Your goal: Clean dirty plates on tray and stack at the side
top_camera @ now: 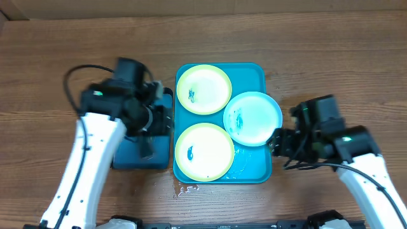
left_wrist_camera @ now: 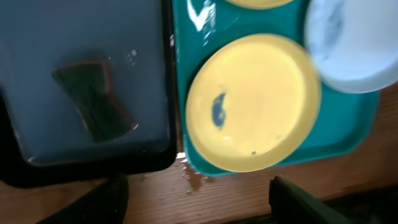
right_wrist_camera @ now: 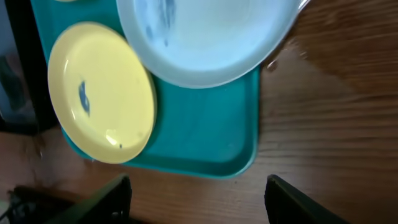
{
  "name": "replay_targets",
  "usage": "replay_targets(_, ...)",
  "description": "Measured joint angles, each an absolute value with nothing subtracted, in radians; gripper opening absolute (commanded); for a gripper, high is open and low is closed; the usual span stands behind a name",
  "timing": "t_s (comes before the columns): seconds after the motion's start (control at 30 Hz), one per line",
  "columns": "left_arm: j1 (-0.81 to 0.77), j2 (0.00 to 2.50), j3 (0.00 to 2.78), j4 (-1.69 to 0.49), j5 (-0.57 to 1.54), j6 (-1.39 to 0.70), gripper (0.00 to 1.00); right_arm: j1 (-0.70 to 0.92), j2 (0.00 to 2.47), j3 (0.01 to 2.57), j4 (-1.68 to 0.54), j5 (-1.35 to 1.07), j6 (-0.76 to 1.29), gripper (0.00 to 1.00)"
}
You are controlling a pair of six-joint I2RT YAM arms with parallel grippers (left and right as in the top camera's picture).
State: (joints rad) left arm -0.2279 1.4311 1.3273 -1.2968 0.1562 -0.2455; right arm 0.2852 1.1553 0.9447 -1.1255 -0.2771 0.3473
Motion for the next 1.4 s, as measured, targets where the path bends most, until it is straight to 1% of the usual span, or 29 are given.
replay_targets(0.07,-0.257,1.431,1.282,-1.291,0.070,-0.319,0.80,0.357,1.170,0.941,-1.098,-0.271,0.376,0.66)
replay_targets(0.1,-0.259,1.431,1.261,-1.280,0.030,-0.353,0.85,0.393,1.176,0.941,-1.080,-0.264,0.389,0.64)
replay_targets(0.13,-0.251,1.431,1.238,-1.263,-0.010,-0.389,0.87,0.435,1.182,0.941,-1.064,-0.255,0.412,0.63)
replay_targets(0.2,-0.215,1.431,1.194,-1.201,-0.062,-0.437,0.86,0.504,1.195,0.941,-1.051,-0.227,0.458,0.64)
replay_targets(0.23,-0.206,1.431,1.186,-1.193,-0.072,-0.444,0.84,0.517,1.200,0.941,-1.048,-0.220,0.467,0.65)
replay_targets(0.3,-0.160,1.435,1.137,-1.116,-0.083,-0.467,0.77,0.562,1.219,0.941,-1.022,-0.196,0.496,0.70)
replay_targets(0.4,-0.101,1.465,1.068,-1.000,-0.056,-0.465,0.64,0.606,1.247,0.941,-0.984,-0.174,0.522,0.72)
replay_targets(0.47,-0.072,1.510,1.038,-0.936,-0.025,-0.443,0.62,0.623,1.265,0.941,-0.974,-0.167,0.531,0.72)
replay_targets(0.53,-0.065,1.569,1.026,-0.902,-0.001,-0.421,0.57,0.625,1.274,0.941,-0.973,-0.159,0.535,0.72)
replay_targets(0.57,-0.065,1.590,1.025,-0.896,0.006,-0.411,0.50,0.624,1.276,0.941,-0.974,-0.149,0.538,0.72)
replay_targets(0.63,-0.065,1.643,1.025,-0.879,0.023,-0.386,0.32,0.624,1.277,0.941,-0.979,-0.137,0.543,0.72)
replay_targets(0.67,-0.065,1.667,1.025,-0.871,0.032,-0.370,0.24,0.624,1.277,0.941,-0.983,-0.130,0.546,0.72)
replay_targets(0.7,-0.065,1.688,1.025,-0.866,0.041,-0.365,0.12,0.624,1.277,0.941,-0.987,-0.120,0.546,0.72)
replay_targets(0.73,-0.065,1.710,1.025,-0.862,0.049,-0.348,0.04,0.624,1.277,0.941,-0.990,-0.114,0.547,0.72)
replay_targets(0.97,-0.065,1.779,1.033,-0.860,0.064,-0.318,0.04,0.624,1.277,0.941,-0.991,-0.084,0.547,0.71)
replay_targets(1.13,-0.065,1.779,1.088,-0.965,0.076,-0.310,0.04,0.624,1.277,0.941,-0.984,-0.074,0.538,0.73)
replay_targets(1.27,-0.065,1.773,1.151,-1.038,0.088,-0.308,0.04,0.624,1.277,0.934,-0.948,-0.082,0.486,0.73)
replay_targets(1.4,-0.065,1.748,1.176,-1.040,0.093,-0.299,0.06,0.624,1.286,0.888,-0.891,-0.152,0.397,0.72)
